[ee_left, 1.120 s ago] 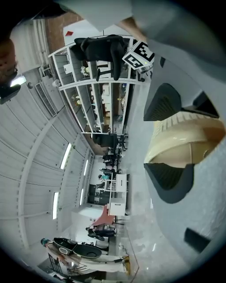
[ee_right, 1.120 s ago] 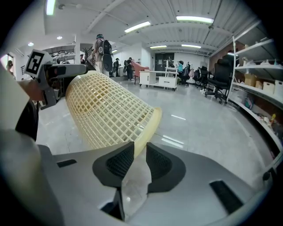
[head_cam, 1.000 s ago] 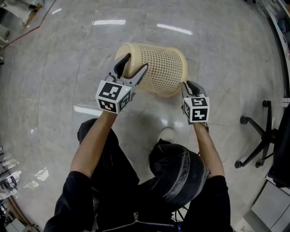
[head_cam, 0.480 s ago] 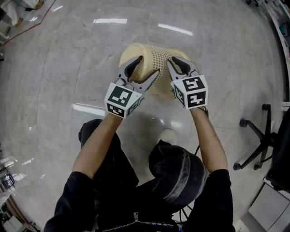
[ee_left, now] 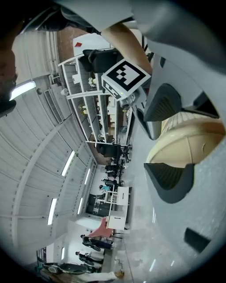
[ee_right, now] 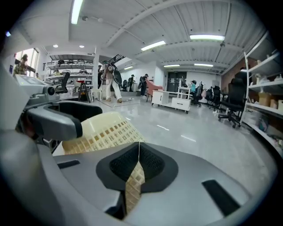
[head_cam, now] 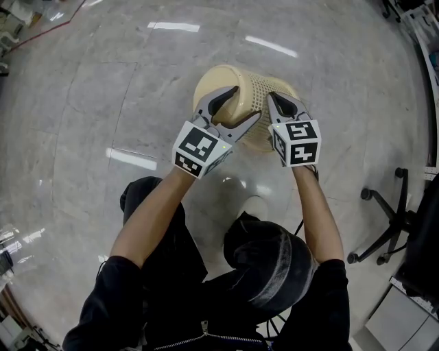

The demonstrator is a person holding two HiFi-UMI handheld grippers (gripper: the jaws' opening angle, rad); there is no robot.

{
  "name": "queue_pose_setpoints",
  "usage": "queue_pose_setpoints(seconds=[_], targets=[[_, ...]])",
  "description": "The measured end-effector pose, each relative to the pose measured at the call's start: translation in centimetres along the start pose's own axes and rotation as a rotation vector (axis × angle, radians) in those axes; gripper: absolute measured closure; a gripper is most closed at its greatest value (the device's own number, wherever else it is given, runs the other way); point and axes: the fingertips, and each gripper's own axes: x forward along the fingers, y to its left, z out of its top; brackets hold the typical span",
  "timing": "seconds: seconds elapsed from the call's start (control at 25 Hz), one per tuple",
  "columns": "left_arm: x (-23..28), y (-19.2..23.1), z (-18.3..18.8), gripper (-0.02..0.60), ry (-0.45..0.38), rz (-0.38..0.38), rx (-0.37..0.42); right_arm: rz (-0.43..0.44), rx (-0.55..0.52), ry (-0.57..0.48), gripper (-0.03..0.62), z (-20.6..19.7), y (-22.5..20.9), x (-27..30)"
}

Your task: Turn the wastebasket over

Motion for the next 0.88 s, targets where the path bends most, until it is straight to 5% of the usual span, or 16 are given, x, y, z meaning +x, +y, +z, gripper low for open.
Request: queue_pose_setpoints(seconds=[0.2,0.36,0.44,0.88], targets=[[-0.2,-0.1,0.3,0.295,-0.020,-0.030,-0.040,0.003,0.050,0.014,0.579,-0.9,-0.6,-0.7],[0.5,-2.4,0.4,0.295,-0.015,-0.093,0.035,0.160,0.140,-0.045,0.565,3.5,1.2,-2.0],[0.8,-2.9,0.3,0.295,-0.016,-0.105,0.044,0.266,0.163,-0.009,0.476,4.9,3.3,-2.0],[0.5,-3.7,0.7,0.293,-0.046,-0.198,-0.025,0.417,0.253,0.163,0.416,3.0,3.5,-2.6]])
